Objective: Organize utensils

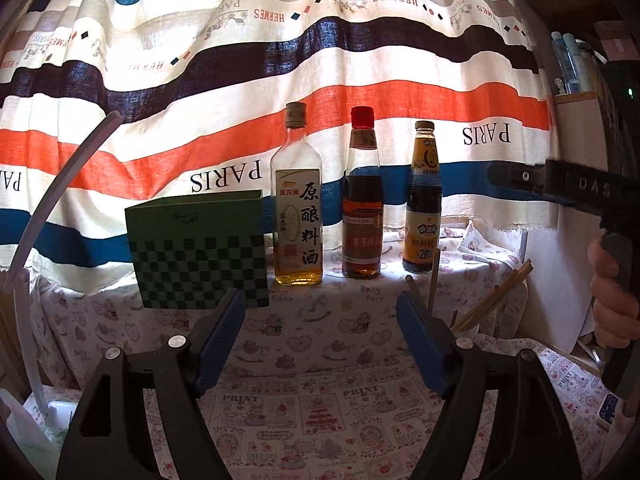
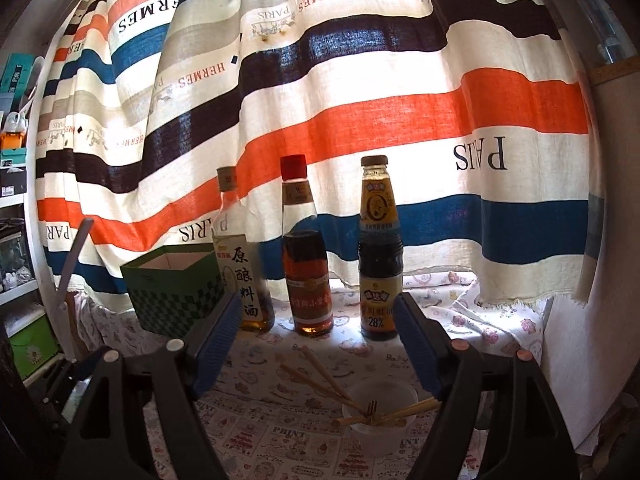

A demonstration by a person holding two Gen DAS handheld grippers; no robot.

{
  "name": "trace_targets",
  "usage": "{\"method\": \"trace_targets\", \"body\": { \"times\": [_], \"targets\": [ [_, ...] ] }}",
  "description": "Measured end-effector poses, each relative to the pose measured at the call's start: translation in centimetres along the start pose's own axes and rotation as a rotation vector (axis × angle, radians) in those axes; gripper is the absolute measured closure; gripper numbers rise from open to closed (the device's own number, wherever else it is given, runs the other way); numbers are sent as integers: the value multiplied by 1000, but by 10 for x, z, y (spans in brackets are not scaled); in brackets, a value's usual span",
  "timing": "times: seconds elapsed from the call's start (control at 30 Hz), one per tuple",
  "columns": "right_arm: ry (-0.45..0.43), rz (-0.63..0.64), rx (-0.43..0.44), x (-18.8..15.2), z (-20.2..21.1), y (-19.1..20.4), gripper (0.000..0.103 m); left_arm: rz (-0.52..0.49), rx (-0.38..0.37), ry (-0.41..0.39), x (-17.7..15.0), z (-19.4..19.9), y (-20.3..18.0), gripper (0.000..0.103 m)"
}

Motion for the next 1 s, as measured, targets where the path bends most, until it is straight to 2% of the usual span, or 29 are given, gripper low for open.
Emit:
{"method": "trace_targets", "body": {
  "times": [0.07,0.13,0.2,0.27,0.33,0.47,0.57,0.63,0.77,1.0],
  "targets": [
    [-15,25,-26,-17,2,0,19,10,-2,12,-10,1,6,21],
    [-24,28,-38,-33,4,-3,7,11,-8,24,-21,-1,10,16],
    [-22,-3,-51,-48,3,-9,4,-13,-21,32,-33,-3,9,14],
    [-16,-30,-45,-65,-1,-13,0,-27,-2,24,-43,-3,10,12],
    [-16,-28,-52,-81,-6,-15,0,-18,-1,19,-53,-4,12,5],
    [40,-59,-10,-110,-21,-19,0,39,15,40,-69,-12,19,4],
    [52,-79,-30,-124,-27,-26,0,67,38,52,-78,-17,26,1],
    [52,-61,-68,-129,-32,-29,0,59,46,62,-83,-21,28,1],
    [117,0,-97,-144,-47,-27,0,42,79,64,-88,-24,32,1],
    [113,9,-123,-153,-50,-27,0,23,92,104,-98,-33,33,1]
  ]
}}
Point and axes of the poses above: each gripper's, at about its wrist camera, not at the fingertips, and z roughly against the way its jaws point, y to its left, x to its top, the point moved 7 cm from there along -z, roughly the way its jaws point, and after that the axes turned 6 degrees about -z, right-handed, at the moved point
